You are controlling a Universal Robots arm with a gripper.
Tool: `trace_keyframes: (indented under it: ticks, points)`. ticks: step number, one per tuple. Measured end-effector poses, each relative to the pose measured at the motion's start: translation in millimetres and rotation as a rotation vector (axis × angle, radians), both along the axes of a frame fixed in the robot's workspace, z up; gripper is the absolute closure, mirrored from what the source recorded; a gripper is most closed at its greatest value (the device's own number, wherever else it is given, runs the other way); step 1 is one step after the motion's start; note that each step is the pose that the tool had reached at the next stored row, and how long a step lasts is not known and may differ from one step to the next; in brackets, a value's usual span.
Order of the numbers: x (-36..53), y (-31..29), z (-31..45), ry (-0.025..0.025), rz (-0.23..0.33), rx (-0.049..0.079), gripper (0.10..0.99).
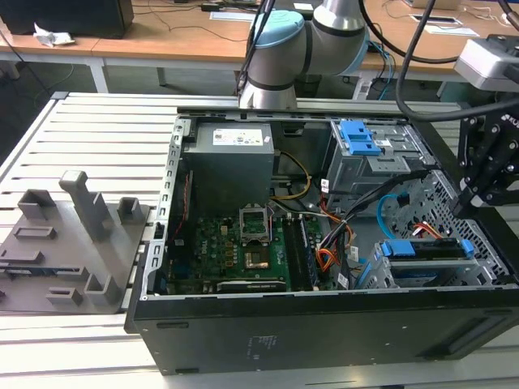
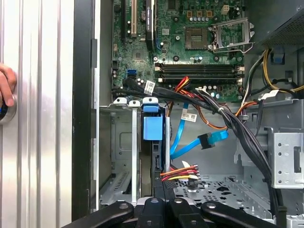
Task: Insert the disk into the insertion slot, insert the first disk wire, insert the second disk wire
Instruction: 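Insert the first disk wire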
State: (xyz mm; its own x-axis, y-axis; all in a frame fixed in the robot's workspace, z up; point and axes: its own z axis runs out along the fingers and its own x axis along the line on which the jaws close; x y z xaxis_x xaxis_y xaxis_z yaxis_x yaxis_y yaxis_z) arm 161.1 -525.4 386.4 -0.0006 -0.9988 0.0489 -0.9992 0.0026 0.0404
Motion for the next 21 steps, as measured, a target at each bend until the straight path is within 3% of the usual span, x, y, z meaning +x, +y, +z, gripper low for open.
trace_keyframes:
  ticks: [7,8,13,21]
  points:
    - [-20.4,0.0,-0.1,0.0000,0.000,0.000,0.980]
    - [-28.1,0.0,-0.3,0.0000,0.000,0.000,0.980]
    - [-29.1,0.0,-7.6,-0.0001,0.000,0.000,0.980]
    - [-29.2,-0.1,-7.9,-0.0001,0.000,0.000,0.980]
